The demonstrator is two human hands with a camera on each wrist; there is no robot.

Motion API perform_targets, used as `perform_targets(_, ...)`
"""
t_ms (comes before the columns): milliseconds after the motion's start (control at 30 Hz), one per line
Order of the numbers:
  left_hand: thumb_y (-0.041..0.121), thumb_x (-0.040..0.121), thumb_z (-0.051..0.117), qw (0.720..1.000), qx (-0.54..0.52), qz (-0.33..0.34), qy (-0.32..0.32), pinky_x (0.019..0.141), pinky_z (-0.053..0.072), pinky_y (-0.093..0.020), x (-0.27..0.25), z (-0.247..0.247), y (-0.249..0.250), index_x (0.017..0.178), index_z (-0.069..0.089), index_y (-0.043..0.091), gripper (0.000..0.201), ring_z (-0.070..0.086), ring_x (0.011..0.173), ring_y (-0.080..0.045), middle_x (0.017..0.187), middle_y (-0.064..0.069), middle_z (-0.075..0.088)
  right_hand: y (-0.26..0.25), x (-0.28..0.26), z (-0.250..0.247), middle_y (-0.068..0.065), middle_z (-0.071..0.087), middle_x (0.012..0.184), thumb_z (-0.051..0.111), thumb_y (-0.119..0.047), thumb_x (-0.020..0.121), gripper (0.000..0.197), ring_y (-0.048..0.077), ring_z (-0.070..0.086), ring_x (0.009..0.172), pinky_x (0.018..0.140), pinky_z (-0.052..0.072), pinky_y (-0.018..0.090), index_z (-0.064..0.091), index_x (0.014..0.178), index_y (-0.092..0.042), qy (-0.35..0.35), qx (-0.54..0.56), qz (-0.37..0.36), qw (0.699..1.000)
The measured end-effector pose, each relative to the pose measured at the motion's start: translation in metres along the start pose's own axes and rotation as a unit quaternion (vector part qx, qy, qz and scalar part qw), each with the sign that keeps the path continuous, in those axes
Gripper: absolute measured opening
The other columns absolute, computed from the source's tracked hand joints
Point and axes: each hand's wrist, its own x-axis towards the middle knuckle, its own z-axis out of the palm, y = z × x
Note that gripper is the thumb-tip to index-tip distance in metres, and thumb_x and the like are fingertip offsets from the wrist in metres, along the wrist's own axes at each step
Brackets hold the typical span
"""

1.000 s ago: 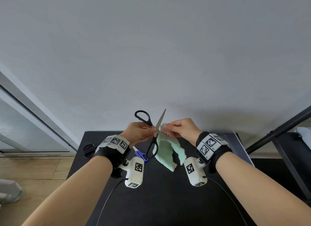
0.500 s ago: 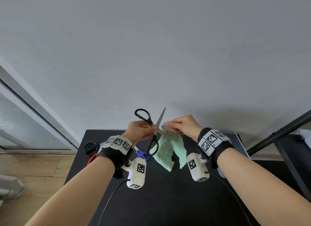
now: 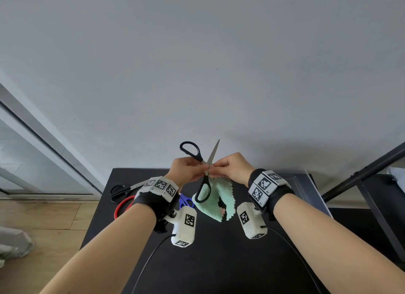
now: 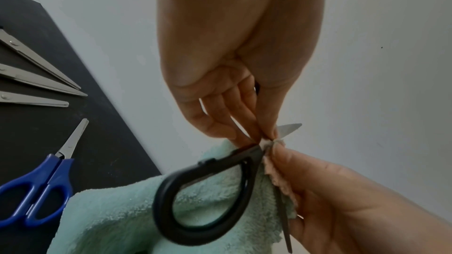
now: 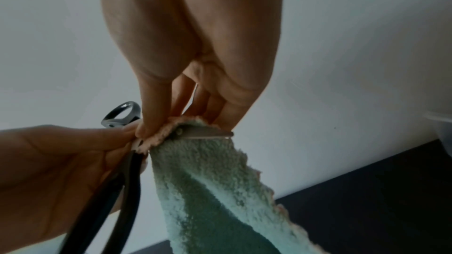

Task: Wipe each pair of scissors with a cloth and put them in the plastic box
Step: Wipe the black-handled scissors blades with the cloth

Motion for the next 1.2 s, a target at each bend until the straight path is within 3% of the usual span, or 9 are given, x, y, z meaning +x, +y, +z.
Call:
perform_targets(133,0.008,0.082,0.072,1.0,-0.008,0.012,0.001,0.066,0.054,-0.019,0.0,0.0,-0.002,0.094,0.064,0.004,0.015,0.068,0.067,-0.009,0.085,-0.007,0.07,-0.002,0.001,-0.002,-0.003,0.07,0.07,0.071,-0.012,0.083,0.012,-0.002,0.064,0.062,0.069,0.049,0.01,0.074,0.087,-0.001,-0.003,-0.043,-0.001,0.999)
perform_targets(300,0.008,0.082,0.071,1.0,-0.014,0.007,-0.006,0.072,0.054,-0.023,0.001,-0.003,-0.003,0.091,0.064,0.005,0.012,0.068,0.063,-0.008,0.078,-0.003,0.07,-0.001,-0.001,-0.006,-0.003,0.071,0.074,0.07,-0.015,0.084,0.013,0.006,0.067,0.07,0.083,0.052,0.019,0.074,0.089,-0.004,-0.014,-0.067,0.001,0.998)
perform_targets(433,0.008,0.082,0.071,1.0,-0.023,0.006,-0.004,0.074,0.053,-0.024,0.002,-0.007,-0.004,0.094,0.064,0.004,0.014,0.069,0.065,-0.009,0.082,-0.005,0.07,0.0,-0.001,-0.009,0.005,0.074,0.088,0.068,-0.017,0.086,0.016,0.01,0.067,0.077,0.086,0.051,0.019,0.074,0.092,-0.003,-0.024,-0.075,0.005,0.997)
perform_targets(500,0.008,0.083,0.071,1.0,-0.025,0.005,-0.004,0.074,0.052,-0.024,0.003,-0.008,-0.004,0.094,0.064,0.005,0.013,0.069,0.065,-0.009,0.083,-0.006,0.07,0.0,-0.001,-0.01,0.005,0.074,0.089,0.067,-0.016,0.087,0.017,0.003,0.066,0.074,0.083,0.05,0.014,0.073,0.093,-0.001,-0.027,-0.079,0.005,0.997)
perform_targets(667,0.009,0.082,0.071,1.0,-0.02,0.008,0.0,0.072,0.048,-0.025,0.005,-0.008,-0.004,0.091,0.064,0.006,0.012,0.069,0.065,-0.009,0.082,-0.005,0.071,0.002,-0.001,-0.014,-0.008,0.07,0.077,0.067,-0.014,0.087,0.017,-0.009,0.062,0.064,0.068,0.044,0.004,0.073,0.095,0.0,-0.027,-0.088,0.01,0.996)
perform_targets(833,0.009,0.081,0.072,1.0,-0.018,0.006,0.002,0.068,0.044,-0.024,0.006,-0.008,-0.003,0.089,0.065,0.006,0.011,0.069,0.063,-0.009,0.075,-0.002,0.072,0.003,-0.003,-0.019,-0.007,0.07,0.077,0.068,-0.013,0.086,0.014,-0.008,0.063,0.066,0.073,0.046,0.005,0.074,0.094,-0.003,-0.031,-0.094,0.01,0.995)
perform_targets(967,0.007,0.081,0.072,1.0,-0.024,0.004,0.012,0.063,0.042,-0.022,0.007,-0.009,-0.002,0.085,0.065,0.007,0.008,0.067,0.058,-0.006,0.072,-0.002,0.07,0.004,-0.008,-0.024,-0.009,0.069,0.076,0.069,-0.016,0.085,0.013,-0.01,0.061,0.064,0.065,0.042,0.003,0.075,0.092,-0.006,-0.02,-0.099,0.018,0.995)
perform_targets(1100,0.006,0.082,0.071,0.999,-0.037,-0.002,0.024,0.061,0.042,-0.02,0.009,-0.015,-0.003,0.086,0.064,0.007,0.009,0.066,0.055,-0.005,0.076,-0.004,0.067,0.009,-0.013,-0.029,-0.005,0.073,0.082,0.073,-0.023,0.082,0.011,0.002,0.062,0.073,0.07,0.044,0.012,0.076,0.088,-0.014,-0.003,-0.094,0.04,0.995)
perform_targets(1200,0.004,0.082,0.07,0.998,-0.048,-0.01,0.025,0.054,0.044,-0.016,0.009,-0.014,-0.006,0.088,0.063,0.006,0.009,0.066,0.055,-0.005,0.077,-0.004,0.067,0.013,-0.016,-0.029,-0.004,0.071,0.08,0.072,-0.022,0.083,0.014,0.004,0.06,0.072,0.07,0.044,0.013,0.076,0.091,-0.011,0.01,-0.091,0.047,0.995)
